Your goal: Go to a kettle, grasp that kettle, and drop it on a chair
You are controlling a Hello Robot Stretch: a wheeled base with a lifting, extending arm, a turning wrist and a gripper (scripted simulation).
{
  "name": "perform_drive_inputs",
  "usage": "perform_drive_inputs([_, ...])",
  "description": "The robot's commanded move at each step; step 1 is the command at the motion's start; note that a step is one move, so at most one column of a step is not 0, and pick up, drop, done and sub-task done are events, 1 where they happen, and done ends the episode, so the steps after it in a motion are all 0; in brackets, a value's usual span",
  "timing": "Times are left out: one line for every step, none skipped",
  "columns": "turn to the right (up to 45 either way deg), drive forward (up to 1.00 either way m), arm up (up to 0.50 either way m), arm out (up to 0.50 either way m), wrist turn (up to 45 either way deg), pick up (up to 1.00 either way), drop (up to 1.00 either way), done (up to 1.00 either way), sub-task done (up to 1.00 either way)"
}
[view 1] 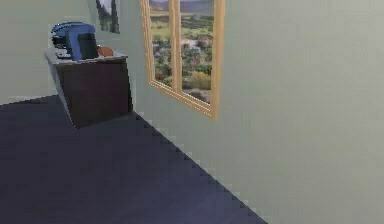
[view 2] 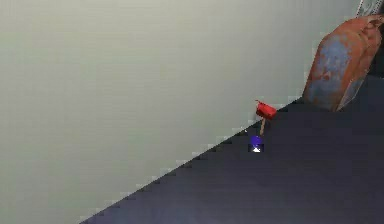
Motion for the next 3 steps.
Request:
perform_drive_inputs([24.0, 0.0, 0.0, 0.0, 0.0, 0.0, 0.0, 0.0, 0.0])
perform_drive_inputs([0.0, 0.15, 0.0, 0.0, 0.0, 0.0, 0.0, 0.0, 0.0])
perform_drive_inputs([-45.0, 0.0, 0.0, 0.0, 0.0, 0.0, 0.0, 0.0, 0.0])
